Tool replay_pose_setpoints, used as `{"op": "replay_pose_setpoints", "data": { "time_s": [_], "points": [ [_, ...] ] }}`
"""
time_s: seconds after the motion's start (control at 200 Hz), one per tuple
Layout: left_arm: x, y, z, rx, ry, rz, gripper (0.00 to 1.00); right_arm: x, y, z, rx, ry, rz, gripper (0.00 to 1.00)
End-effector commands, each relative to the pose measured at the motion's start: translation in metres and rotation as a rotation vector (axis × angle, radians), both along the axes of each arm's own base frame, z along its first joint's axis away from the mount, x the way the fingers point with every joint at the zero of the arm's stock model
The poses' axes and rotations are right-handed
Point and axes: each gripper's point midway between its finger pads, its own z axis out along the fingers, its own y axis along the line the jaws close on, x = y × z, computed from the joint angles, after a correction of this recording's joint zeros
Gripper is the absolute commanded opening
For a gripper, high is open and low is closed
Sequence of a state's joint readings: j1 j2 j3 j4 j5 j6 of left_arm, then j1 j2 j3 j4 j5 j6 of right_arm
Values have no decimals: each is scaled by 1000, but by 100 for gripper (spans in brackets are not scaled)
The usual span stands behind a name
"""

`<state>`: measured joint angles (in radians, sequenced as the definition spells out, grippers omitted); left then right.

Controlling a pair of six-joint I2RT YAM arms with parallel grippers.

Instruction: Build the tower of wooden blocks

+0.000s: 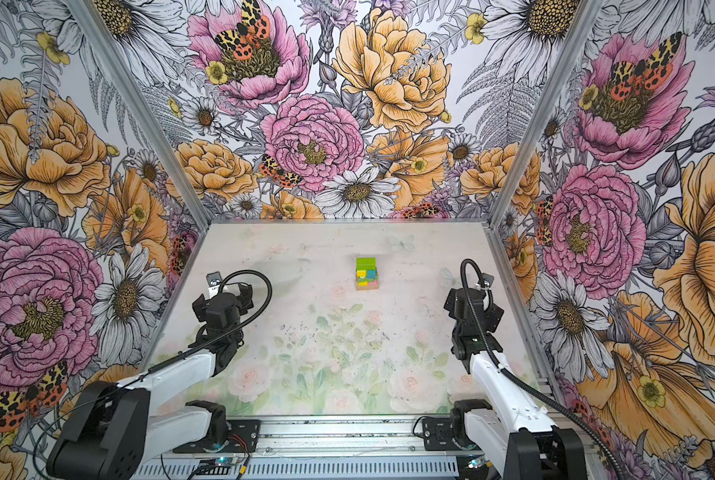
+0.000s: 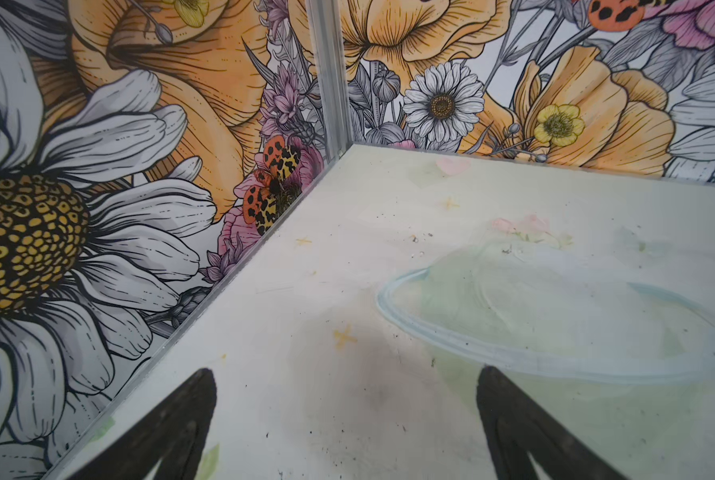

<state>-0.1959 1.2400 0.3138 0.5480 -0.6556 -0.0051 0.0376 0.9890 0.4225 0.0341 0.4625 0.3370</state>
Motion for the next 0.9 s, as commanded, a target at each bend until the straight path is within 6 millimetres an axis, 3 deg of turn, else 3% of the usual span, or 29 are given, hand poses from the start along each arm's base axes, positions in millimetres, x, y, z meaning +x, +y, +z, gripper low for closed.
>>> {"op": "replay_pose_setpoints", "data": {
  "time_s": [0.0, 0.04, 0.135, 0.22, 0.325, 0.4, 0.415, 0.455, 0.485, 0.53, 0.57, 0.6, 0.895],
  "points": [
    [24, -18, 31, 38, -169, -142, 99, 21, 3, 17, -28, -135, 43, 100],
    [30, -15, 30, 5, -203, -143, 99, 26, 5, 14, -38, -155, 62, 100],
    [47, -8, 4, -61, -218, -194, 99, 39, 7, 4, -48, -179, 105, 100],
    [51, -21, -6, -73, -114, -266, 99, 54, 15, 0, -34, -201, 179, 100],
    [60, -17, -6, -133, -118, -311, 99, 67, 20, 6, -93, -265, 242, 100],
    [63, -15, -5, -144, -129, -317, 99, 79, 29, -20, -78, -250, 321, 100],
    [63, -16, -5, -145, -130, -320, 99, 84, 33, -17, -89, -277, 343, 100],
    [63, -15, -6, -150, -120, -318, 99, 83, 36, -30, -55, -162, 365, 100],
    [63, -16, -6, -150, -123, -323, 99, 92, 36, -22, -60, -201, 374, 100],
    [63, -15, -6, -154, -123, -323, 99, 90, 42, -30, -47, -160, 408, 100],
    [63, -15, -6, -156, -125, -325, 99, 92, 42, -23, -59, -204, 412, 100],
    [63, -14, -5, -153, -126, -322, 99, 91, 42, -30, -47, -171, 410, 100],
    [63, -16, -6, -140, -122, -313, 99, 91, 43, -25, -74, -184, 400, 100]
  ]
}}
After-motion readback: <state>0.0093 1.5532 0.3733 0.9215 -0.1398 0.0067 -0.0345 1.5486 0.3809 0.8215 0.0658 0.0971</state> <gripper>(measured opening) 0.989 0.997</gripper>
